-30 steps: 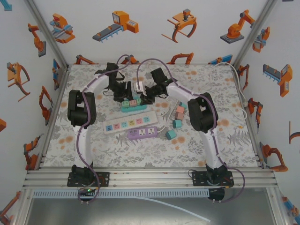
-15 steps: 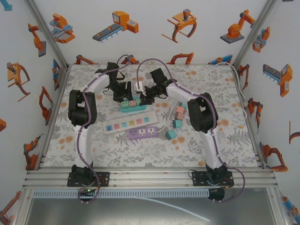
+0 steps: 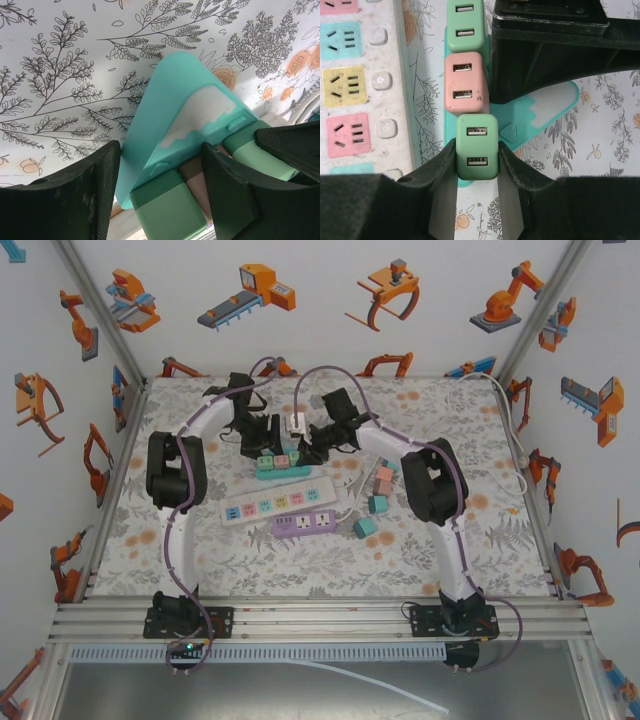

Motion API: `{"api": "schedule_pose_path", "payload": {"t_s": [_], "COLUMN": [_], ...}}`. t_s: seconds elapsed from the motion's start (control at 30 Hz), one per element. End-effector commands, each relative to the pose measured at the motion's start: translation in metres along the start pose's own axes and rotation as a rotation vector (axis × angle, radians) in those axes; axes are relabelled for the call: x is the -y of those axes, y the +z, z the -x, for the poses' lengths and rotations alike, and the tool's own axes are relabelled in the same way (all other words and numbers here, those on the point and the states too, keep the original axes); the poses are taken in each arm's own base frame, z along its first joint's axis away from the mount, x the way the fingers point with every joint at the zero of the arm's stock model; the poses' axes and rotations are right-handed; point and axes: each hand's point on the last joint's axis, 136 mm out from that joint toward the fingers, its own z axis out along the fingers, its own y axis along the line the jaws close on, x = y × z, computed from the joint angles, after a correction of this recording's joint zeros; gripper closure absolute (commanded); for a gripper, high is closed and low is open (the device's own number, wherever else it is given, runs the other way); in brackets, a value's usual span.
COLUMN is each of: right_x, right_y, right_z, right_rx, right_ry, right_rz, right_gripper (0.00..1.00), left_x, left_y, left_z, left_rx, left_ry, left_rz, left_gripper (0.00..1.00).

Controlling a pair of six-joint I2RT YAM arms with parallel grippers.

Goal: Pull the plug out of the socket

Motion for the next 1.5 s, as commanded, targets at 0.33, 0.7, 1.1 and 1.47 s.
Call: {"api": "schedule_pose_path", "payload": {"t_s": [0.33,0.7,1.1,1.47], "right_x": [-0.027,-0.015,-0.038,-0.021], "right_y": [-0.024,-0.032,-0.034,-0.059], "right_z": [0.069,0.093,0.079,0.114], "right_rx": [-0.004,0.073,-0.049,0.05], "right_ry": [-0.309,-0.191,-0.342,-0.185], "right_rz": [-0.007,-0.069,-0.008,-0.131], "right_gripper": [0.96,0.98,1.0,1.0], "left_x": [-0.056,-0.061,-0.063,-0.049], "left_y": [0.056,0.057,0.055,0.039], "left_z": [-0.072,-0.076,-0.074,-0.051], "left_rx": [-0.271,-0.283,-0.274,-0.203], "left_ry": [-0.023,-0.028,-0.032,-0.033], "left_rz": [0.216,0.242,0.253,0.216], "left_gripper": [0.38,0.38,0.38,0.37]}}
